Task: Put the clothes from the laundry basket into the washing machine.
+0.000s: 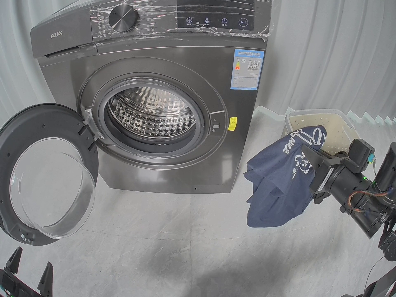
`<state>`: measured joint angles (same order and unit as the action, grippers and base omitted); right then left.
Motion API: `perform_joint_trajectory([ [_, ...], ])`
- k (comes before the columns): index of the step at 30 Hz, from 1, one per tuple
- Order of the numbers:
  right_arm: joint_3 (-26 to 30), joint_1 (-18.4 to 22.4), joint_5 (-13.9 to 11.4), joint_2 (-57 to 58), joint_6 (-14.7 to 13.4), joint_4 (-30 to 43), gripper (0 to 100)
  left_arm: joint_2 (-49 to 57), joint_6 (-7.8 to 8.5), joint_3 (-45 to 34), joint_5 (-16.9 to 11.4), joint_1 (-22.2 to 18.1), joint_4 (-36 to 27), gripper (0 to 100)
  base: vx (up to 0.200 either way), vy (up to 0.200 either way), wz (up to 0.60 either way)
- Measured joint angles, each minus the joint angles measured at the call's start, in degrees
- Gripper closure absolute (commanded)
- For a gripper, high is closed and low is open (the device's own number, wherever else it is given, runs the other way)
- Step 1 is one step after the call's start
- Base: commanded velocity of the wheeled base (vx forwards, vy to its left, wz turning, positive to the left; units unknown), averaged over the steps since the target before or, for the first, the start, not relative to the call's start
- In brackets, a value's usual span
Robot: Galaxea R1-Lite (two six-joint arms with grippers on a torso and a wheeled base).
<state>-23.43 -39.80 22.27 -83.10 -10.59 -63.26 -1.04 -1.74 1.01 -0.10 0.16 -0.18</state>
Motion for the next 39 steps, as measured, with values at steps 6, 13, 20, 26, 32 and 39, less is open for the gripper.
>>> perform_joint_trajectory([
  [6,-0.16,0.09,0.04,-0.16,-0.07,0.09,100,0.0,0.0,0.0,0.0,0.05,0.02,0,0.0,0.2,0.0],
  [13,-0.21,0.01,-0.05,-0.28,-0.05,0.09,100,0.0,0.0,0.0,0.0,0.02,0.02,0,0.0,0.029,0.0],
  [20,-0.1,-0.07,-0.11,-0.3,-0.05,0.09,100,0.0,0.0,0.0,0.0,-0.02,0.02,0,0.0,0.0,0.0],
  [26,0.12,-0.2,-0.09,-0.35,-0.05,0.17,100,0.0,0.0,0.0,0.0,-0.05,0.02,0,0.0,0.0,0.0],
  [32,0.34,-0.44,-0.16,-0.74,-0.57,0.22,100,0.0,0.05,0.0,0.0,0.0,0.02,0,0.0,0.033,0.0],
  [39,0.52,-0.6,-0.2,-1.62,-0.84,0.04,100,0.0,0.09,0.0,0.0,0.0,0.07,0,0.0,0.143,0.0],
])
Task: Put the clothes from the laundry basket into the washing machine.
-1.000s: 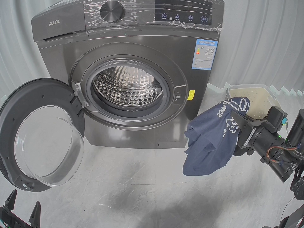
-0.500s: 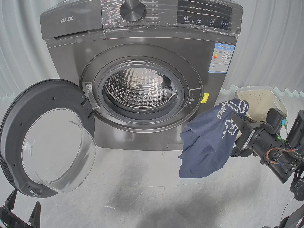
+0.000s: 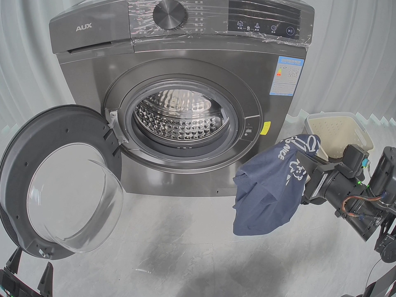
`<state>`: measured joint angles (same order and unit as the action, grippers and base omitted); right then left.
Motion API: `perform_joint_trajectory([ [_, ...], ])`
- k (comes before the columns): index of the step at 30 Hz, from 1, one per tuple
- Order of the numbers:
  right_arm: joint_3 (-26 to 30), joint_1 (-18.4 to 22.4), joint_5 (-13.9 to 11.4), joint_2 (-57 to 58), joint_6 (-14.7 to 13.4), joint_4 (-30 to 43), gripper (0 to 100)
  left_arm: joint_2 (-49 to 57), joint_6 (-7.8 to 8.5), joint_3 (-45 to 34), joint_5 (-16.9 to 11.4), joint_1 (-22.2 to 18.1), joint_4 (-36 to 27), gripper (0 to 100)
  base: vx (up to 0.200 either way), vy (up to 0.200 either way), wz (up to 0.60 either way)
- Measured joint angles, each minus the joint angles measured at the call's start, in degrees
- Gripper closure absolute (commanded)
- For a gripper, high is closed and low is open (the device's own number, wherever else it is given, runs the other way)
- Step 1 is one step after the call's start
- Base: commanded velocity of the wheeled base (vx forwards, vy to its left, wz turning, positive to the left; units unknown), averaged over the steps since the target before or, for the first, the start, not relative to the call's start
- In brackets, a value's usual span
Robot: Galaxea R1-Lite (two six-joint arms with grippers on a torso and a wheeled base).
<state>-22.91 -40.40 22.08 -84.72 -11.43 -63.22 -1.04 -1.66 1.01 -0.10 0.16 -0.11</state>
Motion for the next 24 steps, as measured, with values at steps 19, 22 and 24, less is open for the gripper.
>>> perform_joint_trajectory([
  [19,-8.27,-6.84,0.11,-5.63,-4.57,-1.34,100,0.0,1.26,0.0,0.1,-0.06,-0.05,0,0.0,0.0,0.0],
  [22,-9.06,-7.72,0.28,-7.41,-5.03,-2.93,100,0.0,1.39,0.0,0.1,-0.11,-0.07,0,0.0,0.0,0.0],
  [24,-9.56,-8.0,0.45,-8.55,-5.07,-3.86,100,0.0,1.44,0.0,0.02,-0.11,-0.05,0,0.0,0.0,0.0],
])
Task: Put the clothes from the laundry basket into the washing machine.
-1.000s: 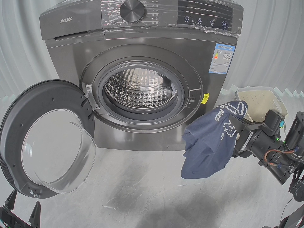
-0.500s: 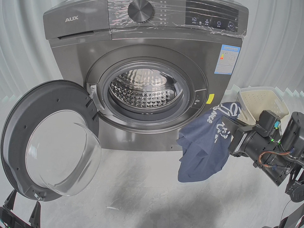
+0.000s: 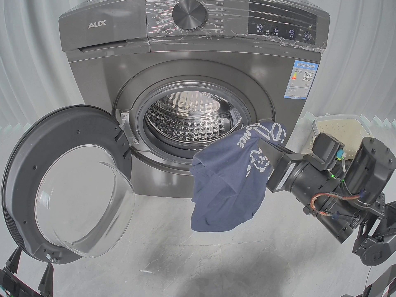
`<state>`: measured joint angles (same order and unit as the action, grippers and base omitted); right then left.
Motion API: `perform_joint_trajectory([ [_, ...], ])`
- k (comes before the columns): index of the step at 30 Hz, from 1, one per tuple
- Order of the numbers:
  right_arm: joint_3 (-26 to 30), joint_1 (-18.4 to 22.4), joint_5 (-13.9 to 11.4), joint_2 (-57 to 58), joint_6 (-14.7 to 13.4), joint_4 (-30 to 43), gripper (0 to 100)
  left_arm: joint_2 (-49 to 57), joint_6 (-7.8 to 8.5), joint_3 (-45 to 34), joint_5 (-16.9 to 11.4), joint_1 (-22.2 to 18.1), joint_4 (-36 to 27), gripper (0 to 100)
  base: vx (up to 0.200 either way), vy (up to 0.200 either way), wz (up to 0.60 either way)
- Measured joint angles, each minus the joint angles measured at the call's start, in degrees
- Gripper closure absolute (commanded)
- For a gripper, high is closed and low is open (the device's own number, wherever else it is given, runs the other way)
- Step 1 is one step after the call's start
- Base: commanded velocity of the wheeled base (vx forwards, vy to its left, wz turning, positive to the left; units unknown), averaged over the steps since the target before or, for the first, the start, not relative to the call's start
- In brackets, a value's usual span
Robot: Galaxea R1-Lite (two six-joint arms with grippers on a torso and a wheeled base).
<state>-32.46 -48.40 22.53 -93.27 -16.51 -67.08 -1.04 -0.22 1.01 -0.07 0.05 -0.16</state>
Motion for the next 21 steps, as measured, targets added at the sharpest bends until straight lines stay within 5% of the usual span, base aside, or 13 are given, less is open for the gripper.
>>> perform_joint_trajectory([
  [8,-2.07,-0.35,0.22,-3.58,0.01,-1.39,100,0.0,-0.38,0.17,-1.73,-0.05,2.26,0,0.0,0.0,0.0],
  [12,-3.06,-0.35,0.24,-4.69,0.12,-2.11,100,-0.26,-0.93,4.35,-4.9,-0.05,3.05,0,0.0,0.0,0.0],
  [21,-7.58,0.05,1.17,-7.63,0.59,-5.89,100,-11.89,-0.02,13.29,-24.97,-0.05,3.5,0,0.0,0.0,0.0],
])
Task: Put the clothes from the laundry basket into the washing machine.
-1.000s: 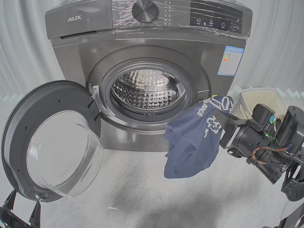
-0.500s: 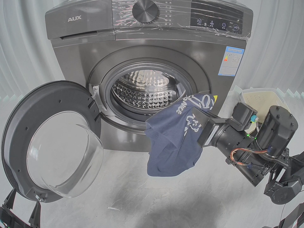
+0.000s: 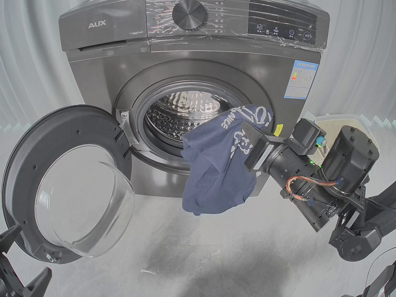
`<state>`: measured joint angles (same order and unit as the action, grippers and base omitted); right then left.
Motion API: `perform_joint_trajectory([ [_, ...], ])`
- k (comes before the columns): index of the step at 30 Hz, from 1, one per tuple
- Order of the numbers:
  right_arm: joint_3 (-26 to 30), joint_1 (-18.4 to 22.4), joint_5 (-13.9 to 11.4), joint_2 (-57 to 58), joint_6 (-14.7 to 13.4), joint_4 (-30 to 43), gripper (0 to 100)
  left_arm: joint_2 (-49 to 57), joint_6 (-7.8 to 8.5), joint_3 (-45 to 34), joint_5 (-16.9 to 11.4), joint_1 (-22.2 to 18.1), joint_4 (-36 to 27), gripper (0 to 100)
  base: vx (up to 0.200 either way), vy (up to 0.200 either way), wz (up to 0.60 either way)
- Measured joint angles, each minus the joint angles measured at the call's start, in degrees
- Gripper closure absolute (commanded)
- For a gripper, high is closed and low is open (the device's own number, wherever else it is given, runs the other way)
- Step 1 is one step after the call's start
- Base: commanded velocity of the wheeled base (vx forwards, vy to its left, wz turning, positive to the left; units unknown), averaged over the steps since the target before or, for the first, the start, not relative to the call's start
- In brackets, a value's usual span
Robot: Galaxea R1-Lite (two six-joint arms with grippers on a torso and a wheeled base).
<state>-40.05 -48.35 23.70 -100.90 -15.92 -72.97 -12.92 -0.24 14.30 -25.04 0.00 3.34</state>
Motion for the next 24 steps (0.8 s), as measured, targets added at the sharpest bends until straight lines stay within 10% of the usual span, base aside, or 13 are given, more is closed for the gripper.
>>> perform_joint_trajectory([
  [9,-4.88,0.54,0.16,-3.89,0.68,-2.4,100,-23.74,1.68,0.77,-9.47,2.74,12.47,0,0.0,0.0,0.0],
  [24,-11.28,0.43,-0.2,-9.0,0.99,-3.52,100,-57.48,0.38,2.36,-3.29,19.42,36.82,0,0.0,0.0,0.0],
])
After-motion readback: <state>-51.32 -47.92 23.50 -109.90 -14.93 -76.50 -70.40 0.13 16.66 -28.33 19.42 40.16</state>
